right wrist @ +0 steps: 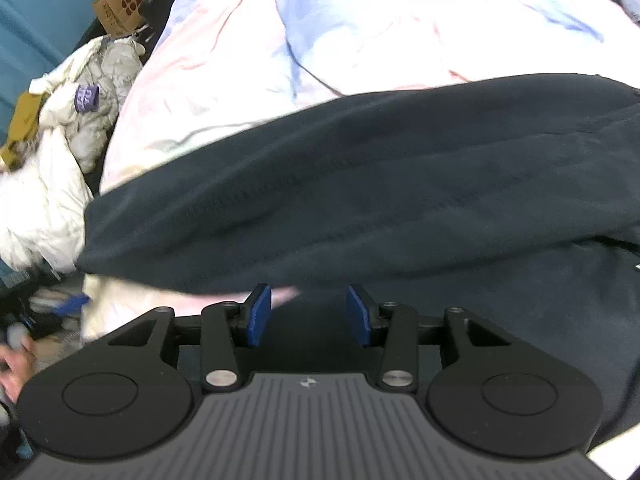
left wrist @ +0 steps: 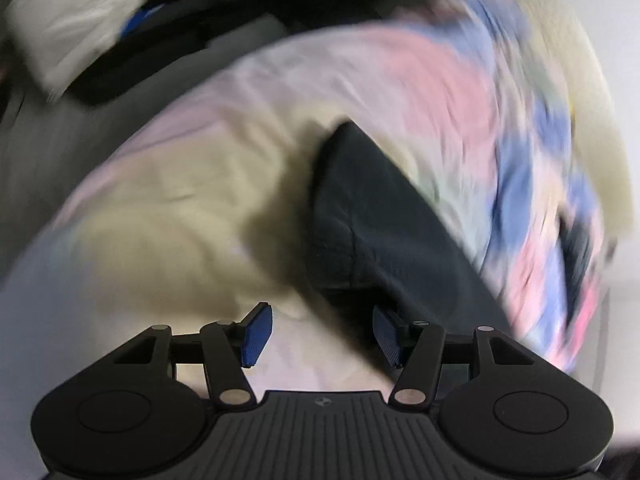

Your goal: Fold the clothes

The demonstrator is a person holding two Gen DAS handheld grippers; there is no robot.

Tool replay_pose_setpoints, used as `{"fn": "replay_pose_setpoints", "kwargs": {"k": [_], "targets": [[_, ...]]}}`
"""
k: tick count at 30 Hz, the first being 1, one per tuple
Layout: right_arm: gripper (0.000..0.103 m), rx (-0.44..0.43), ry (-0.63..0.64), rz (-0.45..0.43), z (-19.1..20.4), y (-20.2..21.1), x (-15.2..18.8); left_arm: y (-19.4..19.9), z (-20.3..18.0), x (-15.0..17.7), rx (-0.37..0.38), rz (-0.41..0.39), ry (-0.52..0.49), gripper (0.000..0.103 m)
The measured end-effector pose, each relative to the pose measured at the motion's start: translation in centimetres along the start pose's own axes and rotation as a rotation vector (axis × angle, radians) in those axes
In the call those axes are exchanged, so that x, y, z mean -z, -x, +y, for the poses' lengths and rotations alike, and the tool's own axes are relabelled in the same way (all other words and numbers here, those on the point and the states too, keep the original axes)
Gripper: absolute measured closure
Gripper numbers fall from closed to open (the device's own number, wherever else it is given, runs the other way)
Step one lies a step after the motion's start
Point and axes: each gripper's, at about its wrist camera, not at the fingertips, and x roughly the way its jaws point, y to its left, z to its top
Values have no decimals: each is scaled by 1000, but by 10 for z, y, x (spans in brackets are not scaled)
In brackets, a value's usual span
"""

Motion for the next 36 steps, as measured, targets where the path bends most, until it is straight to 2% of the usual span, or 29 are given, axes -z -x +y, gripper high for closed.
{"fn": "replay_pose_setpoints", "kwargs": {"k": [2,4,7,12,13,14,15,17,19,24,28,30,33,35,36], "targets": [[51,-44,-46,14,8,-13,-17,-11,-13,-1,-8,37,-118,44],[43,-93,-100,33,16,-29,-34,-18,-20,2,-12,67,-190,44],[42,-144,-171,60,29,-55,-55,-26,-26,9,-57,80,-294,44],[40,-145,-305,114,40,-98,-77,-38,-30,12,-80,74,-406,44],[46,-140,-322,126,41,-106,-80,-40,-31,12,-81,72,-426,44],[59,-134,-339,139,43,-114,-83,-41,-33,12,-77,66,-449,44],[65,-132,-354,140,42,-118,-86,-42,-35,12,-72,60,-472,43],[83,-143,-373,110,41,-118,-89,-44,-37,11,-66,49,-490,43],[91,-155,-385,66,39,-110,-97,-43,-37,9,-49,17,-486,43],[97,-155,-369,-23,32,-90,-119,-39,-45,5,29,-42,-528,44],[96,-127,-347,-22,28,-87,-126,-39,-55,6,95,-59,-569,49],[91,-104,-338,9,29,-89,-124,-43,-61,7,77,-78,-601,49],[76,-86,-327,55,31,-93,-115,-51,-66,11,54,-87,-628,49],[72,-81,-321,75,34,-94,-109,-57,-68,12,49,-75,-640,52],[66,-82,-320,83,36,-94,-107,-59,-68,13,44,-65,-644,56]]}}
